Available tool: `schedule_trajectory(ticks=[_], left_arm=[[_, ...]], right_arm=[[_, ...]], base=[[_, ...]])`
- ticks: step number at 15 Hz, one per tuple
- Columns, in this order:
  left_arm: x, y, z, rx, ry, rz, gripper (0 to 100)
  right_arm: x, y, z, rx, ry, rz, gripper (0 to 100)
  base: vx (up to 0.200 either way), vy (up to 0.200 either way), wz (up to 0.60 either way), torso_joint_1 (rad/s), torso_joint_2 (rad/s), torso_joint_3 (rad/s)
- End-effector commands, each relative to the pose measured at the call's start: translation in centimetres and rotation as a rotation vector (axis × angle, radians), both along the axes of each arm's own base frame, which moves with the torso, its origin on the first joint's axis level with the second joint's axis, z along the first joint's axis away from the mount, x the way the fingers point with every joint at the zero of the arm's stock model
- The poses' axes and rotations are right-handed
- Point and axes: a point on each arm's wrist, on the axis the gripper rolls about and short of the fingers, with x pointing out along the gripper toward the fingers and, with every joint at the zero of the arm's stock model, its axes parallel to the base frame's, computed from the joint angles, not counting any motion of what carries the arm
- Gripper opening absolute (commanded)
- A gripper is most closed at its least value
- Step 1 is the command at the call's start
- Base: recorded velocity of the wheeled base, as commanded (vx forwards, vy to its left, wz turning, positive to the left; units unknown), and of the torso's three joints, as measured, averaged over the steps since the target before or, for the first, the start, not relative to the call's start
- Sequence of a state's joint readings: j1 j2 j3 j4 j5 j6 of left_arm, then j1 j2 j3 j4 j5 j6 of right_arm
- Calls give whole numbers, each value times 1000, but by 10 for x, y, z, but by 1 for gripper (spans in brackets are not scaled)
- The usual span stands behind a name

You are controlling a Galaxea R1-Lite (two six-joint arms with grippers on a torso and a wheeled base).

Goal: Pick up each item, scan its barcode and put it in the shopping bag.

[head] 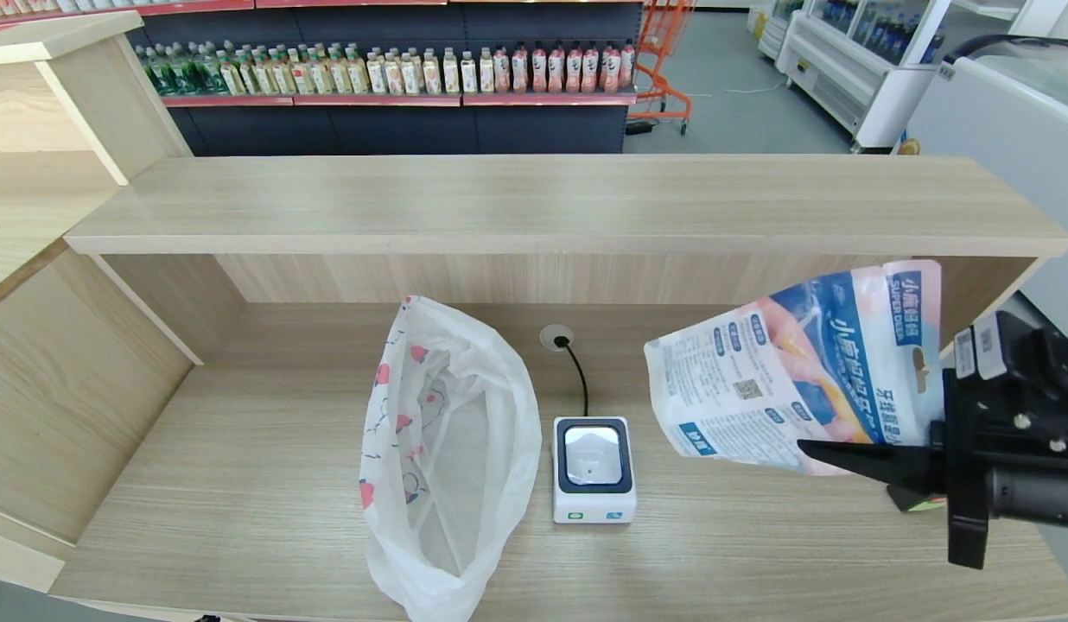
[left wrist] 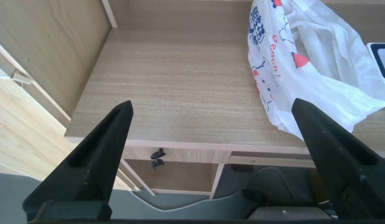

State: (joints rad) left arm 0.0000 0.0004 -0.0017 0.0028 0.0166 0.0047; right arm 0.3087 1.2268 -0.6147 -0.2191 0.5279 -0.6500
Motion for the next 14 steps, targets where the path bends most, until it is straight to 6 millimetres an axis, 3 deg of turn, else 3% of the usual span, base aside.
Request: schedule_trajectory(ticks=[1, 3, 6, 13, 14], left_arm=[[0, 0, 0, 0, 0, 0, 100], [0, 0, -1, 0, 2, 0, 100], [0, 0, 0, 0, 0, 0, 100], [0, 0, 0, 0, 0, 0, 100], [0, 0, 0, -3, 0, 0, 100]], right_arm=[[-13, -1, -20, -62, -131, 38, 0], [-23, -4, -33, -122, -260, 74, 0], [-33, -5, -46, -194, -317, 134, 0], [-23, 13, -38, -232, -435, 181, 0], [-23, 13, -39, -234, -430, 180, 0]], base=[[0, 0, 0, 0, 0, 0], [0, 0, 0, 0, 0, 0], [0, 0, 0, 0, 0, 0], [0, 0, 0, 0, 0, 0], [0, 200, 0, 2, 2, 2]])
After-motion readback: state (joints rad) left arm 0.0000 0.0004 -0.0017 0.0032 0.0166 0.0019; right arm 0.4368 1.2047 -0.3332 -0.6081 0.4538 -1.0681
